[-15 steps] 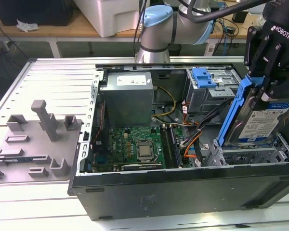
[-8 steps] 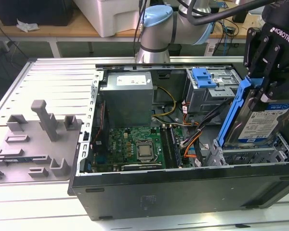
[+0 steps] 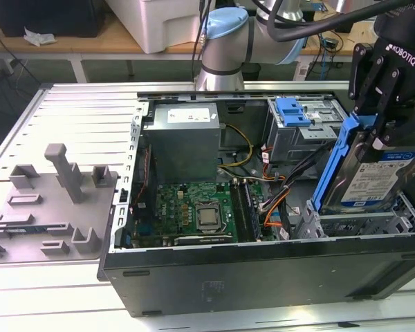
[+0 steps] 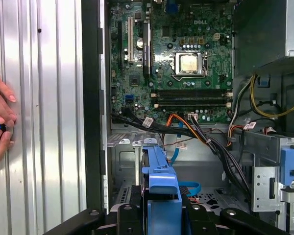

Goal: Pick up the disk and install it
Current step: 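Insert the disk into the insertion slot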

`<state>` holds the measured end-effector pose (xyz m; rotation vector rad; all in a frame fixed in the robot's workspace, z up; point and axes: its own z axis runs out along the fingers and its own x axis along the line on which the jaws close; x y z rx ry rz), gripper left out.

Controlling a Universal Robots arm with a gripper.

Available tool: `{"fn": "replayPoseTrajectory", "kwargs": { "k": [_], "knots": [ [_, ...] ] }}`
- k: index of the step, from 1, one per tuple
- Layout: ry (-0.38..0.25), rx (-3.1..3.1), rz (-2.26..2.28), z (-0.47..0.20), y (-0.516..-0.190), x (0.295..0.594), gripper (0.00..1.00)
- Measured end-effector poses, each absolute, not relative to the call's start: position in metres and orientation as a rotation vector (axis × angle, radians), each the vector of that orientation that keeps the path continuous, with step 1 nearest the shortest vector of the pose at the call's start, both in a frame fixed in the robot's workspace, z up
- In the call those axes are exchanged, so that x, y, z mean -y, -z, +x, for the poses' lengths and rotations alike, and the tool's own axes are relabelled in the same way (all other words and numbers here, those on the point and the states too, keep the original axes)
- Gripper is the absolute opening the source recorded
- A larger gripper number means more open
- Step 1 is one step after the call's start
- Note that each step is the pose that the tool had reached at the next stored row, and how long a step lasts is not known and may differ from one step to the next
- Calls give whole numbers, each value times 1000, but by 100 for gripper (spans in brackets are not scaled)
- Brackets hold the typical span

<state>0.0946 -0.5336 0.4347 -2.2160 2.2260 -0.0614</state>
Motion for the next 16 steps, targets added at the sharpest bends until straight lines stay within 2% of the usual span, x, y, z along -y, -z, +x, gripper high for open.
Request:
{"fn": "replayPoseTrajectory", "kwargs": {
  "k": [16],
  "knots": [
    [61, -2227, -2215, 95, -432, 534, 36]
  ]
}}
